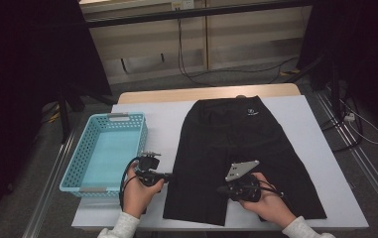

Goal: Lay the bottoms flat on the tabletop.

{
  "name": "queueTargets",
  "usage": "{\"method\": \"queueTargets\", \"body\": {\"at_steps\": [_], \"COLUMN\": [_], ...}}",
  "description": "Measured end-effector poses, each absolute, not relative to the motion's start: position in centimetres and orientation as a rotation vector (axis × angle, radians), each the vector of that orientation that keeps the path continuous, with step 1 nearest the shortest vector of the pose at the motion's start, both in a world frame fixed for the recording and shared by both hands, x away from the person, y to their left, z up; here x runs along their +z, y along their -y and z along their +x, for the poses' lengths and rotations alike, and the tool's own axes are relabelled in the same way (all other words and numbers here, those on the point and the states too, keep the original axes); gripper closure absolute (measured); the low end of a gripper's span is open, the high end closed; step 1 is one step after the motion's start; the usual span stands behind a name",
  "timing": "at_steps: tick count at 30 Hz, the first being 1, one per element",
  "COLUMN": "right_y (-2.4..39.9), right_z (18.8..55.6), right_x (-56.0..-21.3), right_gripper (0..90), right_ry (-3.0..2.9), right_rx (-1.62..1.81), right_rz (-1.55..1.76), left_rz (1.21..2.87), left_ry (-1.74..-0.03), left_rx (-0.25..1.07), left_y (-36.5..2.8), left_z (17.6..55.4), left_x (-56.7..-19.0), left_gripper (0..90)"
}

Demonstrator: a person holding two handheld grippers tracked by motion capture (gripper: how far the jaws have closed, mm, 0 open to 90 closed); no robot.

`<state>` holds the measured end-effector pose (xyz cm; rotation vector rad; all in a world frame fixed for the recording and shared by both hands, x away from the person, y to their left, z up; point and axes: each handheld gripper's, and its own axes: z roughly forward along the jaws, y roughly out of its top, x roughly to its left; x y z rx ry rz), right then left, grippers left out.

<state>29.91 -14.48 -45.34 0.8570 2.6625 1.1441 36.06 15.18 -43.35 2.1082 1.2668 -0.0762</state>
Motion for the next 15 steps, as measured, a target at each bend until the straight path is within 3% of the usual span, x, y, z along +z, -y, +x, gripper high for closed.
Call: {"method": "queueTargets", "body": {"at_steps": [6, 10, 11, 15], "right_y": [14.3, 14.4, 14.4, 14.8], "right_z": [29.7, 29.7, 29.7, 29.8], "right_x": [-45.3, -45.3, -45.3, -44.8], "right_gripper": [90.0, 89.3, 86.8, 70.1], "right_ry": [-2.679, -2.668, -2.667, -2.623], "right_rx": [1.147, 1.162, 1.173, 1.195], "right_rz": [0.836, 0.845, 0.844, 0.868], "left_rz": [2.085, 2.033, 2.030, 2.010], "left_ry": [-1.276, -1.239, -1.235, -1.231], "left_rx": [-0.033, 0.053, 0.068, 0.156], "left_y": [-15.3, -15.0, -14.9, -14.4], "left_z": [36.0, 36.5, 36.7, 37.9], "left_x": [-43.4, -43.4, -43.4, -43.4], "left_gripper": [84.8, 61.9, 55.8, 46.2]}}
